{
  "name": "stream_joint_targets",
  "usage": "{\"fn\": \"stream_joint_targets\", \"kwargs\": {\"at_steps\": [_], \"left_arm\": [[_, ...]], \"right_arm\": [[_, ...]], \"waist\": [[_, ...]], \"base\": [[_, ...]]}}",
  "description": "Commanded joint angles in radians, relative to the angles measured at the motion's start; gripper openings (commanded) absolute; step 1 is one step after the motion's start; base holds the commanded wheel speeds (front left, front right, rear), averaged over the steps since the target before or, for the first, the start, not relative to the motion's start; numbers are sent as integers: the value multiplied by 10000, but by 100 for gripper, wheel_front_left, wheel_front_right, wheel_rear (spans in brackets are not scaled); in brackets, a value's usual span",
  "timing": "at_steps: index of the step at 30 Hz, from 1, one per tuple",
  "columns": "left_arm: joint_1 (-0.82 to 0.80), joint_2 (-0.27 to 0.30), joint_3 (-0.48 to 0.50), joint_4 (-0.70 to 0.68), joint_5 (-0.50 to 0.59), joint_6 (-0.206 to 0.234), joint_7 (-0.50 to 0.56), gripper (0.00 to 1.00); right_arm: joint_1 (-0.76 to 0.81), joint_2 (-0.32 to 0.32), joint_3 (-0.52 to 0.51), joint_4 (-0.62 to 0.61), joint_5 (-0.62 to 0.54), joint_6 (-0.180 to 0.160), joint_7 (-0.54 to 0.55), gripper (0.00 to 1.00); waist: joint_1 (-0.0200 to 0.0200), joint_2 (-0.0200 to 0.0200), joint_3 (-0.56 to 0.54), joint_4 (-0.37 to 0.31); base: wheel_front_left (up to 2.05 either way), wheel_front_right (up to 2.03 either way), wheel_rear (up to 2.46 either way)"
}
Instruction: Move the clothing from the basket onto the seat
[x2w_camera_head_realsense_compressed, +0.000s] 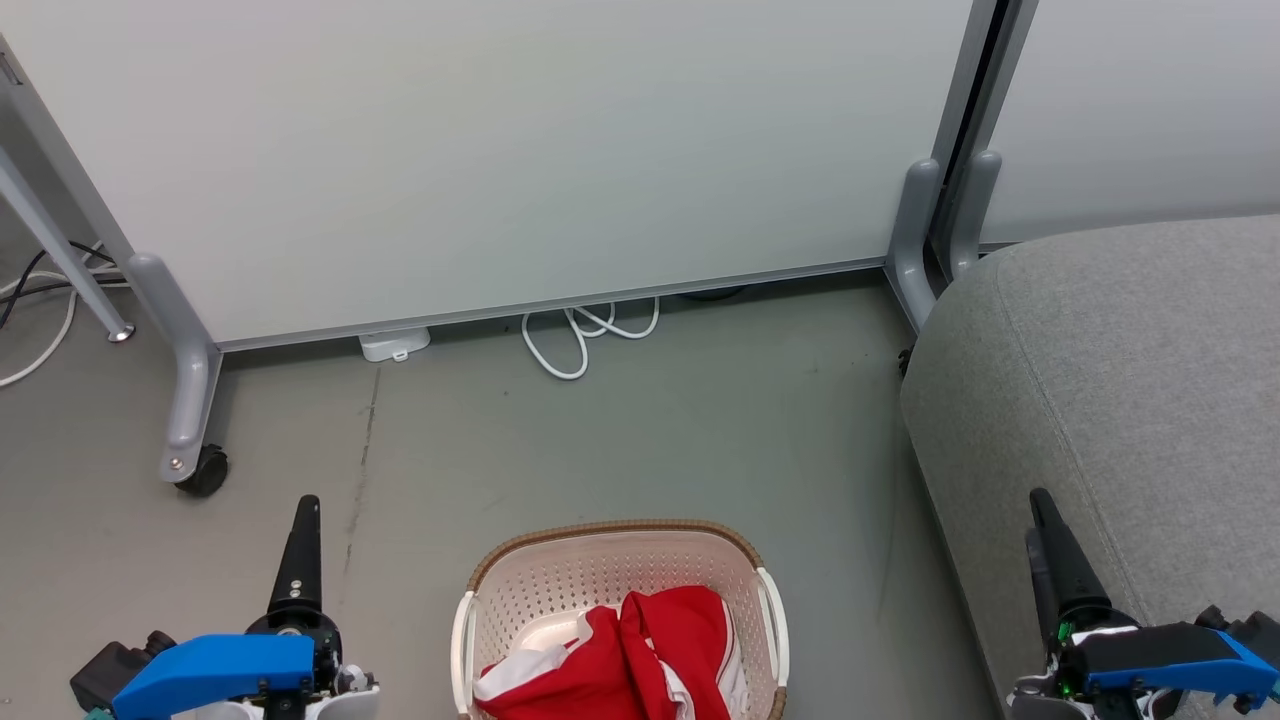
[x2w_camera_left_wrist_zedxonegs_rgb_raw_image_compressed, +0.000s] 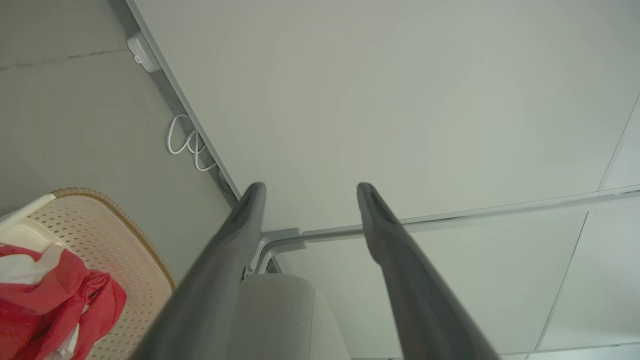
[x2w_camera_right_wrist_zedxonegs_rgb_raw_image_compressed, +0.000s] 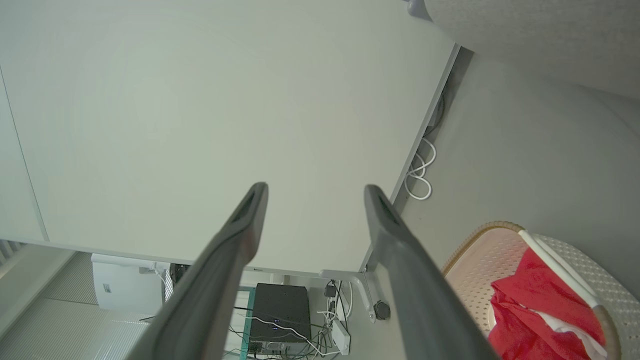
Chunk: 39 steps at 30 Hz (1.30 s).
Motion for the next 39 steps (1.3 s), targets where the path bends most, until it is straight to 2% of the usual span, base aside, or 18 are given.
{"fn": "stream_joint_targets", "kwargs": {"at_steps": [1,19,39], "left_arm": [[-256,81,-88,-217,373,45,-108,100],[-235,100,-822,-311,4457,110,-789,100],[-298,123,-1299,-361,7532,-17,-1420,100]], "right_arm": [[-210,-58,25,-205,-397,8,-108,100],[-63,-87,208,-405,-4266,13,-794,100],[-11,-113,446,-558,-6995,17,-1213,100]], "waist": [[0,0,4,4],[0,0,36,50],[0,0,96,113]], "base": [[0,0,0],[0,0,0],[0,0,0]]}}
